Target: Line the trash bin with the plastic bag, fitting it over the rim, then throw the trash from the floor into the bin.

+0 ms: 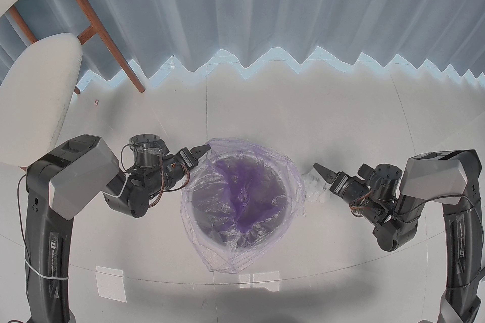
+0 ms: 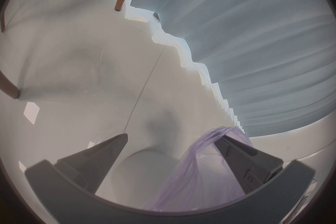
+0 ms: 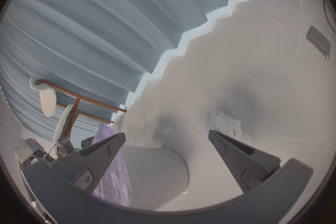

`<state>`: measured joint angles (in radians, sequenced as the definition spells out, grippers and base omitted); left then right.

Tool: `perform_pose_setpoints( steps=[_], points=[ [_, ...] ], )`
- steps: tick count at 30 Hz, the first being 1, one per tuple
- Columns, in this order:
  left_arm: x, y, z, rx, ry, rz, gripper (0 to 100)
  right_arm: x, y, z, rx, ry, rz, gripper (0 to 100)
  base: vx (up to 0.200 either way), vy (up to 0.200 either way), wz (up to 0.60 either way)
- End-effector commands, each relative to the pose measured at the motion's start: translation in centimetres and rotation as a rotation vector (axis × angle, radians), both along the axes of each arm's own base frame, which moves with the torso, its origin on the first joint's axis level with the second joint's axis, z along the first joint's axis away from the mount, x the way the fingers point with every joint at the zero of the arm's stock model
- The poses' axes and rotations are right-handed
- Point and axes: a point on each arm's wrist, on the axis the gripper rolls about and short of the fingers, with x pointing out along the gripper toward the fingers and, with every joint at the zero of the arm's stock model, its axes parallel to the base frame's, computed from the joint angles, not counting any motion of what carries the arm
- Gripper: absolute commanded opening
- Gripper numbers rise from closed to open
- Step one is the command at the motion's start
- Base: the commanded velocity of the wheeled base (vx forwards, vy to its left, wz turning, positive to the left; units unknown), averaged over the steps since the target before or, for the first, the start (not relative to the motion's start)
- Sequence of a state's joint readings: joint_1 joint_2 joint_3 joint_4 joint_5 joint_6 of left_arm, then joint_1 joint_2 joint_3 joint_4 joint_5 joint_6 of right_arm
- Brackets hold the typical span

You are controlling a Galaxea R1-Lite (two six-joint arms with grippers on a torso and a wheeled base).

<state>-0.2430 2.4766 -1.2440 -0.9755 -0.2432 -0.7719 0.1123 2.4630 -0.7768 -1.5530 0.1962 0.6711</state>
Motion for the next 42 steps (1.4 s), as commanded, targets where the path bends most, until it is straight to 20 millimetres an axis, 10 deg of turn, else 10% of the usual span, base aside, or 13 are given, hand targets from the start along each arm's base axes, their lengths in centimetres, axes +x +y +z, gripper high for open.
perform_pose_setpoints(
  steps=[1,11,42],
  points=[
    [0.0,0.0,0.0,-0.007,0.003,0.002,100,-0.5,0.9,-0.7,-0.004,0.015,0.026,100,0.000,0.000,0.00],
    [0.0,-0.3,0.3,-0.010,-0.011,-0.003,100,-2.8,3.2,1.1,-0.006,0.025,0.098,100,0.000,0.000,0.00],
    [0.1,0.2,-0.6,-0.043,-0.010,0.013,100,-0.5,2.9,-5.1,-0.057,0.091,0.039,100,0.000,0.000,0.00]
  ],
)
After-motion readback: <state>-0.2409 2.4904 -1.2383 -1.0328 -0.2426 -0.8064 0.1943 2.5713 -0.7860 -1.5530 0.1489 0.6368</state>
